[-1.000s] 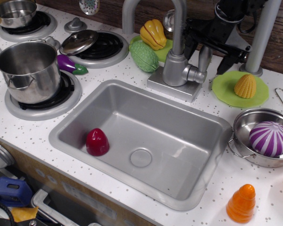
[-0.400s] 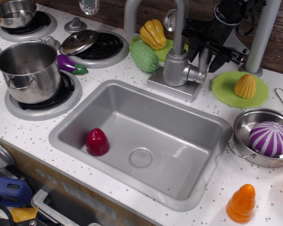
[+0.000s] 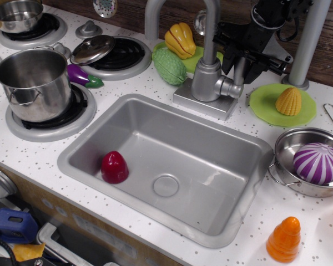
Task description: Turn lever vertical to front
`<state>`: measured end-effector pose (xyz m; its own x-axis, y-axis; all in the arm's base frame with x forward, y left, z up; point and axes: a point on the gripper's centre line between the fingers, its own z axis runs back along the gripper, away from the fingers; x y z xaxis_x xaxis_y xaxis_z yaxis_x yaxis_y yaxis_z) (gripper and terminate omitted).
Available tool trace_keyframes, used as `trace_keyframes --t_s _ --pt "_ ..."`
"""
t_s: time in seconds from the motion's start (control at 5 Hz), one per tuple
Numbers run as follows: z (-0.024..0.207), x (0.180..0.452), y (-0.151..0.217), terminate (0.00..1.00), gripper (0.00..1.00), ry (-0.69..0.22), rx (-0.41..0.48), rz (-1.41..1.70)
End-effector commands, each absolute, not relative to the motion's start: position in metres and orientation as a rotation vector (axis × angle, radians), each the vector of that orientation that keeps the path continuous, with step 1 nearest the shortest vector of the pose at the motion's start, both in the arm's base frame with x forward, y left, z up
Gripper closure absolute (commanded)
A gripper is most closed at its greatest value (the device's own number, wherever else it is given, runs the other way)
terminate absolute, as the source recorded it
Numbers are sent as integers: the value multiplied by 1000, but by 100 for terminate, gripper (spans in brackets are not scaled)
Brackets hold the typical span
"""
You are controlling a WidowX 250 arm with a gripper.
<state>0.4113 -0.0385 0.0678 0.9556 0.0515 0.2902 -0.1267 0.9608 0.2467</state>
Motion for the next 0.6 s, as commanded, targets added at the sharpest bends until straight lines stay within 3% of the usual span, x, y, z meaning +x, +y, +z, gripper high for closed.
trace_keyframes --t_s 0.0,0.4 --pt "105 391 -51 0 100 -306 239 135" --pt "85 371 -53 0 100 -335 195 153"
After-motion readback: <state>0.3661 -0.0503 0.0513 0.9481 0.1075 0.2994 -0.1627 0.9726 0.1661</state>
